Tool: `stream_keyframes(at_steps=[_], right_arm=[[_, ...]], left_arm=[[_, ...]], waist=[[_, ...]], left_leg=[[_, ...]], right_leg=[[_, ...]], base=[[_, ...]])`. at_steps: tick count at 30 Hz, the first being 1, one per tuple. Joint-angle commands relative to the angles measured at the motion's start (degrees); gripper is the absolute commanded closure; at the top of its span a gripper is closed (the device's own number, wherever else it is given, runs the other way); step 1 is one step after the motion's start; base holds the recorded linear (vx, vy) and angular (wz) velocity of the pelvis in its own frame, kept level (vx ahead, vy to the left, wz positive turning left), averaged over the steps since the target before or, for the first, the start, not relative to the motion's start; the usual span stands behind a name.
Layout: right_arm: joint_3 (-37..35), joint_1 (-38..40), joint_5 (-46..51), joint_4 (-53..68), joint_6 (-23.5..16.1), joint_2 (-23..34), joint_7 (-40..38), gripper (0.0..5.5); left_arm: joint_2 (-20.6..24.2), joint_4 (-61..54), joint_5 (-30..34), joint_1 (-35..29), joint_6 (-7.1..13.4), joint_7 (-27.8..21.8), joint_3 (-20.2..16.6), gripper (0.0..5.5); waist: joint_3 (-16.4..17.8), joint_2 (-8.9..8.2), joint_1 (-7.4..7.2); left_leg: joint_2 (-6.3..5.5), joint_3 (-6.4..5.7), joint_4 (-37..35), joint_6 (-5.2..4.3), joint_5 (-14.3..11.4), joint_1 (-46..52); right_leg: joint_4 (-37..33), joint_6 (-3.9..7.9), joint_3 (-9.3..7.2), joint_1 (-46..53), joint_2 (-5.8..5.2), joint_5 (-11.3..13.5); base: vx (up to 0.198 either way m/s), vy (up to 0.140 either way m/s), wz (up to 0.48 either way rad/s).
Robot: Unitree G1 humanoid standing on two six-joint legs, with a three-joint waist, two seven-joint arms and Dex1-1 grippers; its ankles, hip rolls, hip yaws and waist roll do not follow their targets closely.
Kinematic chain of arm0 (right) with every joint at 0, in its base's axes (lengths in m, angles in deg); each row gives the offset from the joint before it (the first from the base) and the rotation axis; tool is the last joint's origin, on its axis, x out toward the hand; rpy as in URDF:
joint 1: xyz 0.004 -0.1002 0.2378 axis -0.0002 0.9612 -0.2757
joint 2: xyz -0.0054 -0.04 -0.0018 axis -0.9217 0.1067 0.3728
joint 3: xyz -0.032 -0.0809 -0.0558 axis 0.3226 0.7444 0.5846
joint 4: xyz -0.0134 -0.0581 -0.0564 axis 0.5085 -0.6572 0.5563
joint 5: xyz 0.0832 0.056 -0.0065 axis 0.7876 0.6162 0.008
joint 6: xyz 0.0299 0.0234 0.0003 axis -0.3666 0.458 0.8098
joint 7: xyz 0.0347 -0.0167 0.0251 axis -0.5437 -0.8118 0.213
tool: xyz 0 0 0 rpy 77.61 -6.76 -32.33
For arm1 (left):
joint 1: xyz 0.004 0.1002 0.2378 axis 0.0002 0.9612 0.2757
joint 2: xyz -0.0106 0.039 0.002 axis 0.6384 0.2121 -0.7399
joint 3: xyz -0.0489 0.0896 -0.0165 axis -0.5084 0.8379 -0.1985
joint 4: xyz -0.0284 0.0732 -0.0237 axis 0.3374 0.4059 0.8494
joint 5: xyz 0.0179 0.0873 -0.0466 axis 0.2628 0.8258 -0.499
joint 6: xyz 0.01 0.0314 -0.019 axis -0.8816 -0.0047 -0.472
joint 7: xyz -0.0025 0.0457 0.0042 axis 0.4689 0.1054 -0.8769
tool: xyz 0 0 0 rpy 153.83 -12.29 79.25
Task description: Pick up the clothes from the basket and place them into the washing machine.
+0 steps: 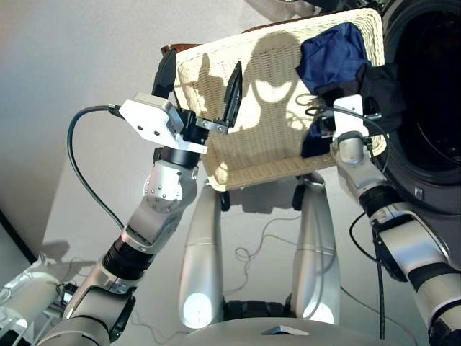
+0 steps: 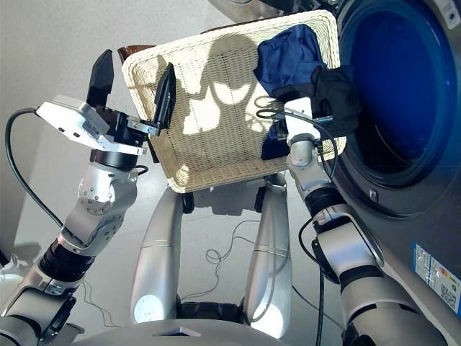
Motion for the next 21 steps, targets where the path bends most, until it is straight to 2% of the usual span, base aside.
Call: stream_keyframes(at_steps=[1, 12, 13, 14, 15, 16, 21], right_arm=[[0.4, -2.9, 3.2, -0.7, -0.5, 3.3, -1.1, 0.0], [0.1, -6.8, 9.4, -6.3, 0.2, 3.7, -0.2, 0.0], [0.1, -6.8, 9.7, -6.3, 0.1, 3.6, 0.0, 2.78], [0.2, -6.7, 9.9, -6.3, 0.2, 3.7, 0.0, 3.9], [0.1, -6.7, 10.0, -6.5, 0.3, 3.5, 0.1, 5.31], [0.2, -6.6, 10.0, -6.6, 0.3, 3.5, 0.2, 5.5], [0.2, -6.1, 10.5, -6.0, 0.0, 3.6, 0.4, 5.5]], left_arm=[[-0.3, -7.7, 0.2, 0.2, 3.1, 0.2, -1.1, 0.0], [0.4, -7.6, 0.0, -0.6, 2.6, 0.7, -1.3, 0.0], [0.5, -7.5, 0.0, -0.6, 2.6, 0.8, -1.2, 0.0], [0.5, -7.5, 0.0, -0.6, 2.5, 0.7, -1.2, 0.0], [0.6, -7.4, -0.1, -0.6, 2.5, 0.8, -1.2, 0.0], [0.6, -7.4, -0.2, -0.5, 2.5, 0.8, -1.2, 0.0], [0.8, -7.4, -0.2, -0.7, 2.4, 0.8, -1.2, 0.0]], waist=[[-0.9, 4.23, 0.27], [-0.9, 3.94, 0.27], [-0.9, 3.89, 0.24], [-0.9, 3.91, 0.24], [-0.9, 3.89, 0.19], [-0.9, 3.86, 0.18], [-0.9, 3.68, -0.04]], left_leg=[[0.97, -0.17, -0.5, -1.42, 1.8, -1.9], [0.94, -0.44, 0.8, -1.39, 1.5, -3.6], [0.97, -0.43, 0.8, -1.38, 1.6, -3.7], [0.98, -0.44, 0.7, -1.37, 1.6, -3.7], [0.97, -0.44, 0.8, -1.36, 1.6, -3.7], [0.97, -0.48, 0.8, -1.35, 1.6, -3.8], [0.83, -0.52, 1.0, -1.25, 1.6, -4.0]], right_leg=[[0.9, -0.29, -1.66, 1.5, 0.94, -2.9], [2.3, -0.57, -1.98, -0.3, 1.07, -3.3], [2.3, -0.56, -2.02, -0.4, 1.06, -3.3], [2.5, -0.56, -2.09, -0.5, 1.04, -3.3], [2.5, -0.57, -2.08, -0.5, 1.03, -3.3], [2.6, -0.6, -2.12, -0.6, 1.0, -3.4], [2.9, -0.68, -2.24, -0.9, 1.03, -3.4]], base=[[0.0, 0.0, 0.0], [0.0, 0.0, 0.0], [0.0, 0.0, 0.0], [0.0, 0.0, 0.0], [0.0, 0.0, 0.0], [0.0, 0.0, 0.0], [0.0, 0.0, 0.0]])
